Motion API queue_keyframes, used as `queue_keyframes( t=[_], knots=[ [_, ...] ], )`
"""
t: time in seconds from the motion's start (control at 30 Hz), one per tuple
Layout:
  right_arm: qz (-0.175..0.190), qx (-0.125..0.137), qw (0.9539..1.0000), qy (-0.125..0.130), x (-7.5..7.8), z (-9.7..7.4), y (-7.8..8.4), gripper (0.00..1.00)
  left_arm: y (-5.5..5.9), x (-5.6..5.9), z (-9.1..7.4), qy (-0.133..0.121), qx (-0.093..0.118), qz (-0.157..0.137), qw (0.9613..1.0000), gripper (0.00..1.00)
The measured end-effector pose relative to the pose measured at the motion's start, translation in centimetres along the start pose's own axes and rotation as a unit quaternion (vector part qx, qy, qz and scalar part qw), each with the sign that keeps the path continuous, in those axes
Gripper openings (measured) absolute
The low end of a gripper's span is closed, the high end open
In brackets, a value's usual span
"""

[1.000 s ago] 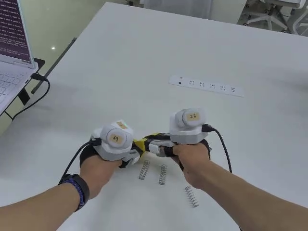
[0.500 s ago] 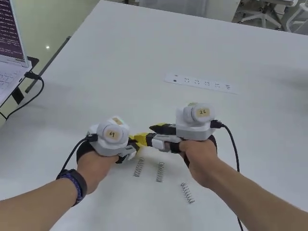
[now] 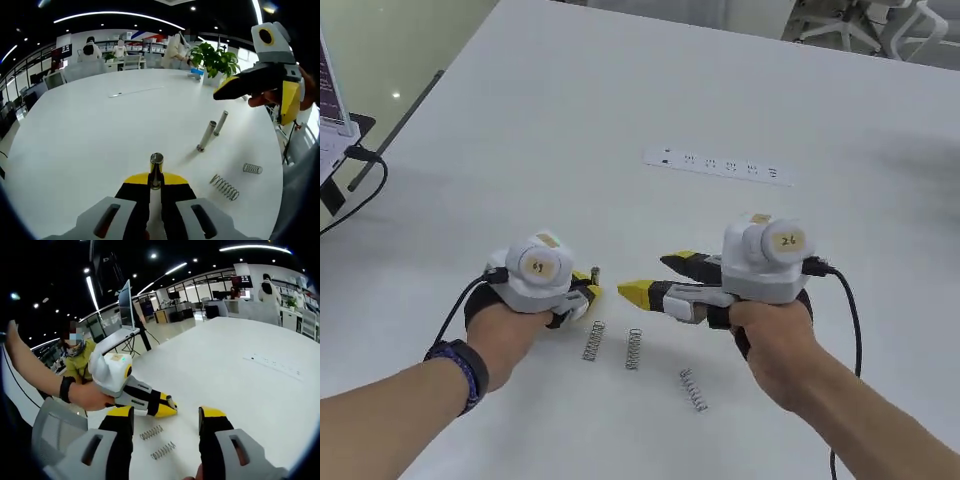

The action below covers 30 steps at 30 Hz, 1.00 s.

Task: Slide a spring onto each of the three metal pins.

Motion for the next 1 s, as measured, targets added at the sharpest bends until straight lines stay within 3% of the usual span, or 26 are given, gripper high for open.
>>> queue_keyframes(
  t=[0.4,1.0],
  knots=[
    [0.018,0.011,0.9996,0.019,0.9,-2.2,0.7,0.5,0.1,0.1,0.2,0.0,-0.005,-0.004,1.0,0.0],
    [0.021,0.027,0.9992,0.023,1.4,-2.6,-0.3,0.49,0.7,0.2,0.3,-0.004,-0.018,-0.007,0.9998,0.03]
  ],
)
Point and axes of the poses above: the centre of the closed fingertips' face, and the gripper's own axes: z roughly forward along the fingers, x roughly to its right, y roughly out of its underside, the point moved 1 cm from there along -z, roughly backward along the fingers, and after that the axes turned 11 degrees about z, right-handed, at the moved point
